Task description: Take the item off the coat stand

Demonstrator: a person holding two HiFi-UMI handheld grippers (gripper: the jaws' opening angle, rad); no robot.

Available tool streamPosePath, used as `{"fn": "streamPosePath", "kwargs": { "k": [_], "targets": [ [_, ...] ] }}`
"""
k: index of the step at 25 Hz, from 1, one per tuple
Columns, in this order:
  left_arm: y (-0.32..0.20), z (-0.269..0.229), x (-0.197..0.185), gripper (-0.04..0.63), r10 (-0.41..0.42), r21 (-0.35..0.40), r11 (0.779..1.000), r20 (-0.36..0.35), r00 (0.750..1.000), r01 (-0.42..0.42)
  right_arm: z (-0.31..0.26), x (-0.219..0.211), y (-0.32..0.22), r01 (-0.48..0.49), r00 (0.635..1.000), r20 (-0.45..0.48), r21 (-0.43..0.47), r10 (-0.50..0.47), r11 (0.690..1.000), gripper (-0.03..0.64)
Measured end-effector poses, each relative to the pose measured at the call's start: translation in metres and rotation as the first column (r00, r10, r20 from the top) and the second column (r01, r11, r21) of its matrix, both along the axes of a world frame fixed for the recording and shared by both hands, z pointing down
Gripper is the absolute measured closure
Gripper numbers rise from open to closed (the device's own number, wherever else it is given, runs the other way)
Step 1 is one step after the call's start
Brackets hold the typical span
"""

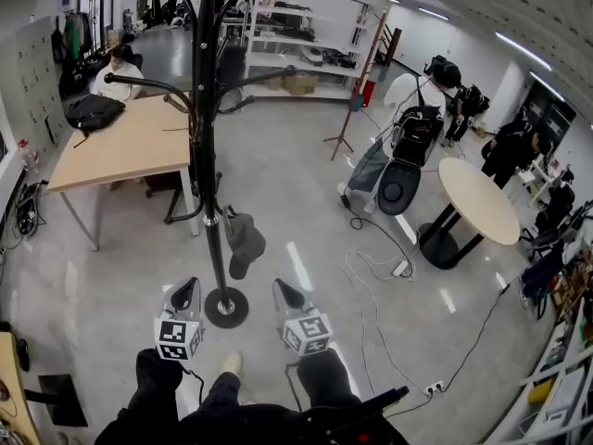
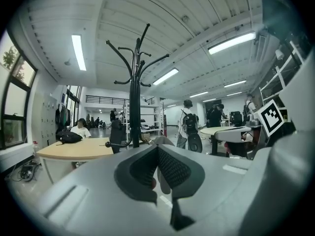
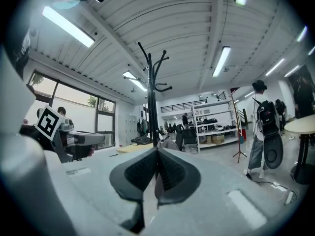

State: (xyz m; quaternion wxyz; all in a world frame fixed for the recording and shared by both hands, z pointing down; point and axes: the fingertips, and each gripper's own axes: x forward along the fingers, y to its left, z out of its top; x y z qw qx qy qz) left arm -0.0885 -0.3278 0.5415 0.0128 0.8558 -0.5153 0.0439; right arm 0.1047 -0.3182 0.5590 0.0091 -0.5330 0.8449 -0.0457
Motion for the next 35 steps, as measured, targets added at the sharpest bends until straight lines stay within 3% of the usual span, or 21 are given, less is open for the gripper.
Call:
{"fn": "streamPosePath", "kwargs": {
  "k": [12,35],
  "targets": [
    [-0.048,0.024,0.004,0.592,0.030,-0.053,0.998,-0.005,1.000,-0.030,0.020,-0.002,-0.048,-0.018,1.000,0.001,-0.042,0.018,0.999,0.614],
    [-0.081,0.051,-0.003,0.592,0.026,-0.118,0.993,-0.003,1.000,-0.027,0.048,-0.011,-0.085,-0.012,1.000,0.001,-0.111,0.012,0.994,0.614]
  ]
}}
